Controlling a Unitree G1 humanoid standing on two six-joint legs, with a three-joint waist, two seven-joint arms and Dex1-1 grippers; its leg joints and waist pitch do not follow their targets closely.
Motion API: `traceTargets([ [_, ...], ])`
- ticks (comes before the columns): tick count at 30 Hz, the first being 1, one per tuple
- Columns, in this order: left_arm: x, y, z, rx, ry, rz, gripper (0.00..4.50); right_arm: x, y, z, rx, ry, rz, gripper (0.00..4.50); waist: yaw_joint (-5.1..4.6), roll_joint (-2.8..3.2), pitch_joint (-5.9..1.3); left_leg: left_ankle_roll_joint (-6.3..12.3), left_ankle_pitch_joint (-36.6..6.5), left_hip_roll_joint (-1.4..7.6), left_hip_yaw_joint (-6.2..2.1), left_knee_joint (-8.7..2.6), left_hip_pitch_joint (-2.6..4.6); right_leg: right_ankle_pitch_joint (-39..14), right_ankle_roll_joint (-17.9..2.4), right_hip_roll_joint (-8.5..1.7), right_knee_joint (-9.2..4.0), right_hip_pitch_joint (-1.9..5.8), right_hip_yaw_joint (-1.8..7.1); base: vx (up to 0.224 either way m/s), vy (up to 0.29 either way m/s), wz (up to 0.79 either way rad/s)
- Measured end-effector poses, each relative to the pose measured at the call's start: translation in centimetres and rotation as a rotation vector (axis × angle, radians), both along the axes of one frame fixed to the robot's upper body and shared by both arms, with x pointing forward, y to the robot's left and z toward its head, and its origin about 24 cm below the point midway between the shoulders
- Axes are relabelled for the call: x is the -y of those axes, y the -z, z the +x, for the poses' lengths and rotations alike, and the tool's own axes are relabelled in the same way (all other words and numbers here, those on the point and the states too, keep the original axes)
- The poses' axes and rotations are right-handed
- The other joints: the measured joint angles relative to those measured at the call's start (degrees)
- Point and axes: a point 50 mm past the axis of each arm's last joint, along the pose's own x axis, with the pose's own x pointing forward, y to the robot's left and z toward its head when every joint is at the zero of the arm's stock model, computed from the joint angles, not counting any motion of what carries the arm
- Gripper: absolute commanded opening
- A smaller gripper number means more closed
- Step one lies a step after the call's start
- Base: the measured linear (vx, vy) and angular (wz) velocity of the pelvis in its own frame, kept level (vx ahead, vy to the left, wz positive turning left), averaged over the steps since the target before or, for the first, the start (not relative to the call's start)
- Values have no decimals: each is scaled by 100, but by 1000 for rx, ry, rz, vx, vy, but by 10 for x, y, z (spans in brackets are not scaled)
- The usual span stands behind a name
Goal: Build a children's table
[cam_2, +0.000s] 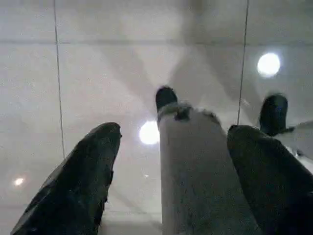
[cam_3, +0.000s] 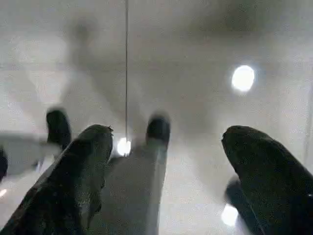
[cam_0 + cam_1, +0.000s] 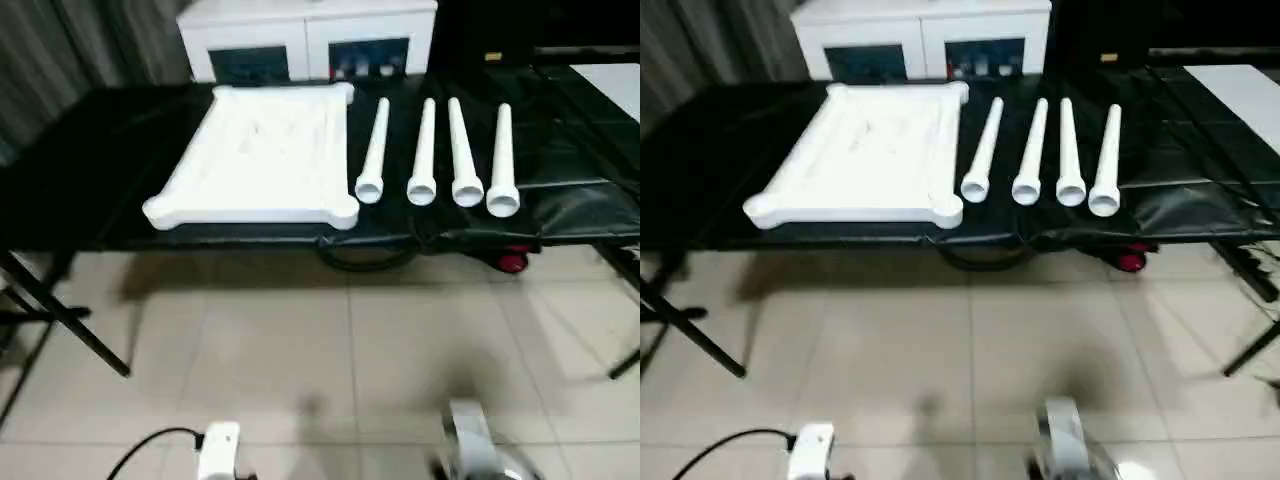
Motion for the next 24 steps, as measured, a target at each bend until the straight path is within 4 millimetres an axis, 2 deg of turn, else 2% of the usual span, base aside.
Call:
traceTargets([
  [3,-34,-27,40,204,-3,63,435,-25,-14,27,124,-109,24,447,20,-22,-16,31,21,23,2,22,-31,7,-11,4,6,-10,-26,0,0,0],
  [5,-40,-50,64,401,38,68,443,-41,-22,36,193,-180,77,450,58,-29,-16,39,21,22,13,31,-49,7,-12,-8,2,-17,-29,0,0,0],
  [6,-39,-57,70,455,56,59,443,-46,-25,40,214,-212,98,450,81,-31,-16,51,14,21,24,41,-53,7,-12,-14,1,-16,-28,0,0,0],
  [8,-35,-67,71,573,122,21,443,-52,-42,55,322,-330,162,450,100,-38,-12,85,-6,23,40,75,-70,7,-12,-19,-1,-19,-22,0,0,0],
  [10,-33,-72,69,624,175,-3,443,-53,-56,64,411,-424,193,450,117,-83,-13,96,-13,26,44,85,-77,7,-12,-19,-3,-20,-21,0,0,0],
  [12,-30,-79,64,684,228,-30,443,-54,-72,64,502,-511,259,450,153,-158,-16,96,-14,35,46,84,-78,7,-12,-16,-5,-21,-23,0,0,0],
  [14,-27,-90,64,748,275,-37,443,-55,-87,63,573,-563,326,450,177,-200,-1,95,-13,46,48,89,-77,11,-6,-9,2,-22,-24,0,0,0],
  [16,-25,-111,68,850,281,-31,443,-57,-111,64,675,-600,385,450,191,-215,26,86,-14,50,51,89,-75,19,5,-8,7,-23,-20,0,0,0],
  [18,-22,-151,80,1036,256,-29,443,-55,-153,74,833,-634,403,450,228,-230,44,51,-22,53,53,87,-71,41,4,-7,7,-22,-19,0,0,0],
  [20,-19,-192,91,1208,246,-22,443,-55,-198,85,996,-648,408,450,234,-234,34,48,-22,52,66,84,-37,50,2,-1,15,-10,3,0,0,0],
  [24,-11,-243,102,1342,252,-4,443,-49,-253,100,1164,-529,399,450,239,-242,33,19,-5,50,87,67,-10,65,8,2,21,-11,28,0,0,0],
])
